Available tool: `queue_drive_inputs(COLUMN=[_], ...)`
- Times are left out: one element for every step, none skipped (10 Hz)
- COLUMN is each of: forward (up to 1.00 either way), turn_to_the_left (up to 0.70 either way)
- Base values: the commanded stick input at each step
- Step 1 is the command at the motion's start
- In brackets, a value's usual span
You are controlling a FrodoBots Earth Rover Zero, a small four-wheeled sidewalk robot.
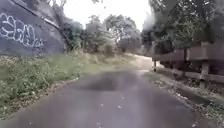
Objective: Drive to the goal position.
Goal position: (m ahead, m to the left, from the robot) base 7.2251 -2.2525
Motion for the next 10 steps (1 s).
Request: queue_drive_inputs(forward=[0.45, 0.45, 0.45, 0.45, 0.45, 0.45, 0.45, 0.45, 0.45, 0.45], turn_to_the_left=[-0.16, -0.27, -0.27, 0.02, 0.02, 0.02, 0.02, 0.02, 0.02, 0.02])
